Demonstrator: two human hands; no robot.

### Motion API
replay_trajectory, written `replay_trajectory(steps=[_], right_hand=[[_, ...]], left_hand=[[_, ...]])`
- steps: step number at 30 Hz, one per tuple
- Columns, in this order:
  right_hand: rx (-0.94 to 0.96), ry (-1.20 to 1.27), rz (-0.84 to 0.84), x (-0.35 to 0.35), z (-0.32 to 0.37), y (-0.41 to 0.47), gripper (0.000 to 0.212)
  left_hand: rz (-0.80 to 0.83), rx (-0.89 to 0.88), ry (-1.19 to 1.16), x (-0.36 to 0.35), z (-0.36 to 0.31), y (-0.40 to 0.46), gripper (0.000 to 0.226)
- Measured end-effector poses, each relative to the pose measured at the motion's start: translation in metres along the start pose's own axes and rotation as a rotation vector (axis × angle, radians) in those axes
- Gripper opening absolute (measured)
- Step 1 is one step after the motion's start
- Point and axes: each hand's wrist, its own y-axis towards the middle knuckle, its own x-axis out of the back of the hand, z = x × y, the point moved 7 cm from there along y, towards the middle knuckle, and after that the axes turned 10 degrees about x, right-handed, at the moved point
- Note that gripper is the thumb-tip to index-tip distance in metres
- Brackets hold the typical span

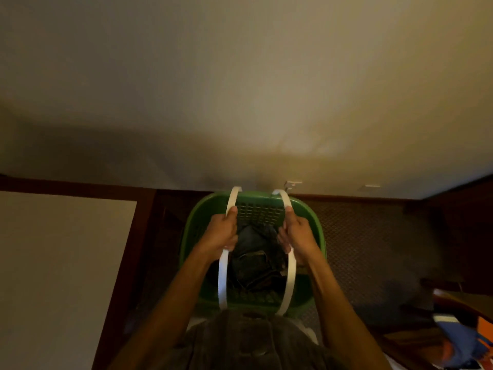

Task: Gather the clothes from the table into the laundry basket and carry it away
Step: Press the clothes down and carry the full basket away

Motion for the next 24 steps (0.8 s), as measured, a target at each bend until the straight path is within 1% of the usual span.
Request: replay_trajectory(steps=[2, 3, 4, 6, 8, 10, 13, 15, 19, 24], right_hand=[[0.063, -0.008, 0.092, 0.004, 0.05, -0.009, 0.054], [0.092, 0.005, 0.129, 0.004, 0.075, -0.016, 0.052], [0.125, 0.042, 0.148, 0.001, 0.1, -0.025, 0.051], [0.182, 0.133, 0.128, -0.009, 0.145, -0.046, 0.049], [0.242, 0.131, 0.104, -0.022, 0.181, -0.071, 0.049], [0.29, 0.065, 0.12, -0.029, 0.201, -0.096, 0.051], [0.301, 0.019, 0.15, -0.03, 0.204, -0.126, 0.053], [0.303, 0.023, 0.152, -0.025, 0.202, -0.131, 0.052], [0.309, -0.009, 0.197, -0.007, 0.208, -0.114, 0.053], [0.343, -0.16, 0.342, 0.008, 0.217, -0.088, 0.055]], left_hand=[[0.263, -0.069, -0.09, -0.006, -0.038, -0.041, 0.044], [0.362, -0.108, -0.116, -0.007, -0.056, -0.064, 0.043], [0.43, -0.153, -0.14, -0.008, -0.073, -0.086, 0.042], [0.51, -0.237, -0.23, -0.013, -0.103, -0.129, 0.042], [0.547, -0.234, -0.349, -0.024, -0.114, -0.166, 0.043], [0.524, -0.219, -0.354, -0.034, -0.108, -0.195, 0.043], [0.408, -0.264, -0.302, -0.033, -0.093, -0.225, 0.044], [0.329, -0.279, -0.322, -0.028, -0.088, -0.231, 0.044], [0.225, -0.315, -0.443, -0.038, -0.089, -0.229, 0.042], [0.076, -0.355, -0.57, -0.066, -0.087, -0.227, 0.044]])
